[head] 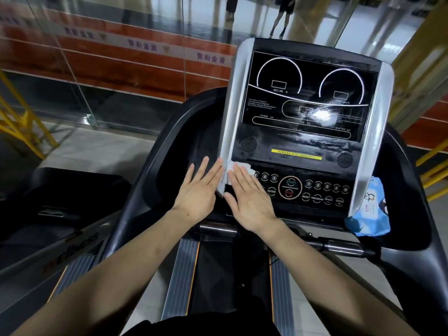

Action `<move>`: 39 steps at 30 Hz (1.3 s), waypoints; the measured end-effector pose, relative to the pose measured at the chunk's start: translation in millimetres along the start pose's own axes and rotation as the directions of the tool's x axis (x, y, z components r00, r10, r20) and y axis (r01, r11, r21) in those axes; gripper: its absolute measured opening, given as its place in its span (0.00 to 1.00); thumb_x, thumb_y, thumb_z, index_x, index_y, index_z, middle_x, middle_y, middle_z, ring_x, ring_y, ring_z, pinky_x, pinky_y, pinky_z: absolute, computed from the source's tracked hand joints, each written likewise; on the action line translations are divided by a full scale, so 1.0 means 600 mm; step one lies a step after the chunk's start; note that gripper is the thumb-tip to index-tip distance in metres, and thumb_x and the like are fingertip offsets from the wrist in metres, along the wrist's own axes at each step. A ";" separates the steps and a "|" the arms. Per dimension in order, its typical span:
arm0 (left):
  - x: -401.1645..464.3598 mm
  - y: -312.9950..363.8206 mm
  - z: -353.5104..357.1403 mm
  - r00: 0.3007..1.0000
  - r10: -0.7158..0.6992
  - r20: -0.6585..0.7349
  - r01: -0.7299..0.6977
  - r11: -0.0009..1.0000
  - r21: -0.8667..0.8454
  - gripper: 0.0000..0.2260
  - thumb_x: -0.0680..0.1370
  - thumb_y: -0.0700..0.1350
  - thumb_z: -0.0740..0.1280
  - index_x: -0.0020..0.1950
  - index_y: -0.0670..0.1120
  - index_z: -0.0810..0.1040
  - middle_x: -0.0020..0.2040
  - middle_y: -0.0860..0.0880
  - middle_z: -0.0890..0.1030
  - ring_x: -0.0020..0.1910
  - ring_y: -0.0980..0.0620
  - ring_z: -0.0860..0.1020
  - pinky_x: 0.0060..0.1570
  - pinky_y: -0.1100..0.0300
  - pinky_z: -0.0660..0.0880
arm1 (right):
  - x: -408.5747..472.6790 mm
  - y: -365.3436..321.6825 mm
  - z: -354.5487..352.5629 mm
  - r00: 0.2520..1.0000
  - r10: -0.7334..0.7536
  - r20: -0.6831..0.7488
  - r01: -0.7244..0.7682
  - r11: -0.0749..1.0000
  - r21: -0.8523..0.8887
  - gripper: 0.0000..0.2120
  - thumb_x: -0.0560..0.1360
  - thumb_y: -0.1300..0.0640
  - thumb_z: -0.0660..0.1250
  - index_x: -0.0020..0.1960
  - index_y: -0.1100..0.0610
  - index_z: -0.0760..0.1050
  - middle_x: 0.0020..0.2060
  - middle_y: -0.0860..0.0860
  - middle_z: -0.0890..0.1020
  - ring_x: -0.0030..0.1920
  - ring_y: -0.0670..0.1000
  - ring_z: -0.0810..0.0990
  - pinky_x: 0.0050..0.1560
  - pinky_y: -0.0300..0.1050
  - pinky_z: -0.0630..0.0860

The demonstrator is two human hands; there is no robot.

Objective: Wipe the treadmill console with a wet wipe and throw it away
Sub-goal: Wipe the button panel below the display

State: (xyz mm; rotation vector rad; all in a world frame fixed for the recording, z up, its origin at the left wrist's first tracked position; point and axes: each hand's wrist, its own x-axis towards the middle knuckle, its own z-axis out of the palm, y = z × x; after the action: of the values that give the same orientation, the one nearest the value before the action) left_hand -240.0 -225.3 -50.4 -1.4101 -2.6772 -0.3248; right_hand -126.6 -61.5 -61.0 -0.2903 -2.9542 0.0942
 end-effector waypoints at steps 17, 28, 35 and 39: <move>0.013 -0.005 -0.009 0.995 0.047 -0.083 -0.042 0.997 0.061 0.34 0.79 0.42 0.63 0.84 0.44 0.55 0.85 0.49 0.54 0.85 0.44 0.45 0.82 0.40 0.51 | 0.011 -0.003 -0.002 0.997 0.031 -0.068 -0.027 0.998 0.049 0.34 0.86 0.39 0.46 0.85 0.58 0.53 0.85 0.50 0.50 0.84 0.47 0.44 0.84 0.49 0.49; 0.010 -0.010 -0.007 0.997 0.051 -0.052 -0.046 0.995 0.086 0.37 0.80 0.42 0.62 0.85 0.46 0.47 0.86 0.51 0.46 0.85 0.45 0.43 0.82 0.41 0.47 | -0.053 0.063 0.012 0.978 0.180 -0.105 -0.177 0.983 0.039 0.33 0.86 0.41 0.50 0.85 0.58 0.52 0.85 0.50 0.50 0.85 0.47 0.45 0.84 0.51 0.54; 0.017 -0.007 -0.010 0.994 0.070 -0.079 -0.062 0.993 0.097 0.35 0.79 0.42 0.63 0.85 0.44 0.52 0.86 0.48 0.53 0.85 0.44 0.45 0.82 0.41 0.49 | -0.012 0.012 0.021 0.986 0.131 -0.104 -0.123 0.989 0.087 0.32 0.87 0.42 0.48 0.86 0.56 0.45 0.85 0.50 0.47 0.84 0.49 0.40 0.84 0.53 0.47; 0.018 -0.005 -0.009 0.993 0.070 -0.095 -0.059 0.992 0.107 0.35 0.78 0.41 0.64 0.84 0.43 0.55 0.85 0.47 0.56 0.85 0.43 0.46 0.82 0.40 0.51 | 0.015 -0.015 0.025 0.993 0.071 -0.099 -0.067 0.997 0.046 0.31 0.87 0.43 0.48 0.86 0.57 0.48 0.85 0.50 0.47 0.84 0.49 0.39 0.84 0.54 0.47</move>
State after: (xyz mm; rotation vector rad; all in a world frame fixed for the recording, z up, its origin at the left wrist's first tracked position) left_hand -248.5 -219.6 -43.9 -1.4086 -2.5255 -0.2385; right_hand -139.6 -69.4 -73.4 -0.3799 -2.8388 0.1464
